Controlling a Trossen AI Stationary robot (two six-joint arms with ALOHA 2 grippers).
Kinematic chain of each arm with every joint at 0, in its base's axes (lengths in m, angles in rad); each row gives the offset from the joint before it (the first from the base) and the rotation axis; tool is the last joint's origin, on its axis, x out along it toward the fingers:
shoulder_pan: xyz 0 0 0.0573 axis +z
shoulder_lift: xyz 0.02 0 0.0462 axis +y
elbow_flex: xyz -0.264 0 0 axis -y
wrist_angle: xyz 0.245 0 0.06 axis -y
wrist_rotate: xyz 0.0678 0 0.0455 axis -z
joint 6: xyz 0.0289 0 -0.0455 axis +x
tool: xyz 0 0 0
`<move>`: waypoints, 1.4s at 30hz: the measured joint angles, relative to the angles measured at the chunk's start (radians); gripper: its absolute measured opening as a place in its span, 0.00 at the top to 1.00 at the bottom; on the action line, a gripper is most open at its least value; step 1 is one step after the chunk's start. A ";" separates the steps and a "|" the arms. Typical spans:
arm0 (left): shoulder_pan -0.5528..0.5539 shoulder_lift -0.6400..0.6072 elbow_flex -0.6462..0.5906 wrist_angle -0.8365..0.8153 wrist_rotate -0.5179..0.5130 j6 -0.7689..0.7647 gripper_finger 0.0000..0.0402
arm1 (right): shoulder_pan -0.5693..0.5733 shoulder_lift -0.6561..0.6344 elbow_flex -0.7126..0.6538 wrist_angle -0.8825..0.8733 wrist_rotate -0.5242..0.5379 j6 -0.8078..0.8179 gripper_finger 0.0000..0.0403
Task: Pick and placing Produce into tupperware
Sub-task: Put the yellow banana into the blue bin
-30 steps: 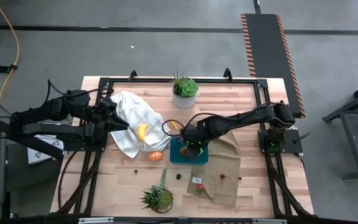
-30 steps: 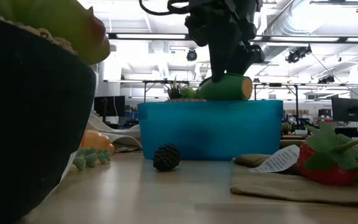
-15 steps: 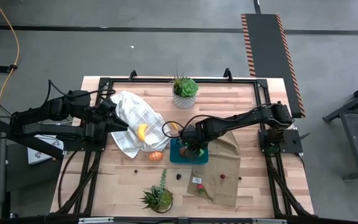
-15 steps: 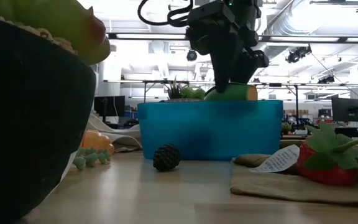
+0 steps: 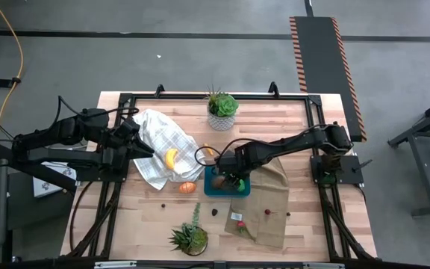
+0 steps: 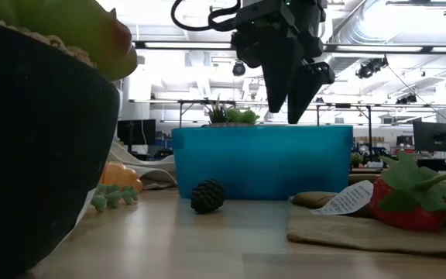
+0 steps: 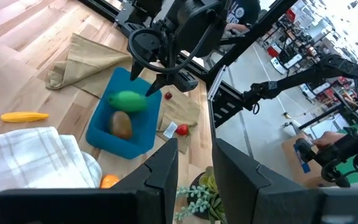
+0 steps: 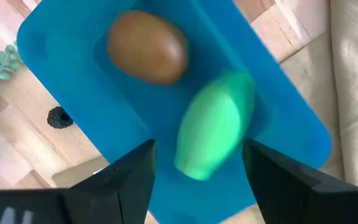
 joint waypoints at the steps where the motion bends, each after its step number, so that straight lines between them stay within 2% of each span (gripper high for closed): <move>1: 0.000 0.000 0.000 -0.003 0.000 0.005 0.78 | 0.000 0.000 0.000 0.001 0.000 0.000 0.43; 6: 0.000 0.000 0.000 -0.043 0.009 0.032 0.78 | 0.000 -0.013 0.000 0.007 0.007 -0.018 0.44; 13: 0.000 0.000 0.000 -0.086 0.008 0.065 0.78 | 0.001 -0.108 0.000 0.083 0.144 -0.019 0.44; 21: -0.001 0.000 0.000 -0.083 0.071 0.036 0.78 | 0.017 -0.288 0.001 0.030 0.332 0.006 0.44; 30: -0.008 0.000 0.000 -0.084 0.104 0.001 0.78 | 0.051 -0.338 -0.001 -0.150 0.406 0.025 0.44; 33: -0.053 0.000 0.000 -0.085 0.101 -0.035 0.78 | 0.061 -0.342 -0.026 -0.145 0.418 0.040 0.44; 36: -0.129 0.000 0.000 -0.085 0.067 -0.078 0.78 | 0.070 -0.374 -0.113 -0.105 0.410 0.078 0.44; 42: -0.331 0.000 0.000 -0.085 -0.108 -0.203 0.78 | 0.089 -0.462 -0.345 0.112 0.338 0.183 0.44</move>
